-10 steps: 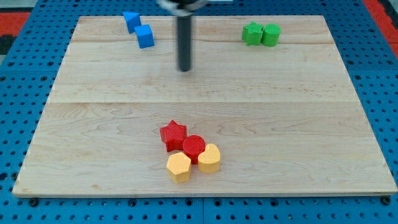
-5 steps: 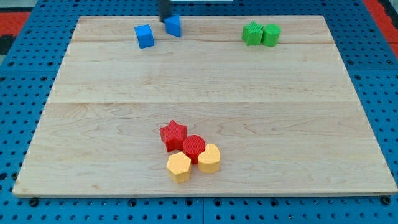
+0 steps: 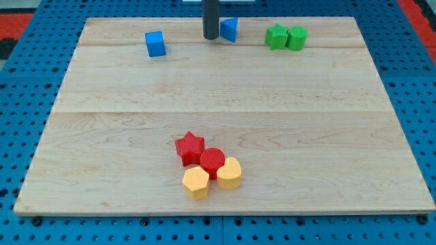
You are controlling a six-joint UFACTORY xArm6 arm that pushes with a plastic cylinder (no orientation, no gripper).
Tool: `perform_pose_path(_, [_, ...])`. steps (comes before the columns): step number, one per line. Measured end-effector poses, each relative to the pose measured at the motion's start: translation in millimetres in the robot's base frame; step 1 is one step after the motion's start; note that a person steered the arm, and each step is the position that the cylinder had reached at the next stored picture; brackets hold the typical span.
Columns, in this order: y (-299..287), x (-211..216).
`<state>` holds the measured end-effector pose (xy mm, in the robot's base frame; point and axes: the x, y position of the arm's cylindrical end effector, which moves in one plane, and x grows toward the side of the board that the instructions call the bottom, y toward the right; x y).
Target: Move the triangle towards the left of the green star
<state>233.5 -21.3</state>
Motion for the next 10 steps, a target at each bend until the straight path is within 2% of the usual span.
perform_pose_path(2, [13.3, -7.4])
perform_pose_path(3, [3.9, -37.8])
perform_pose_path(4, [69.3, -24.0])
perform_pose_path(5, [105.6, -8.4])
perform_pose_path(6, [88.1, -20.5])
perform_pose_path(10, [78.4, -25.4])
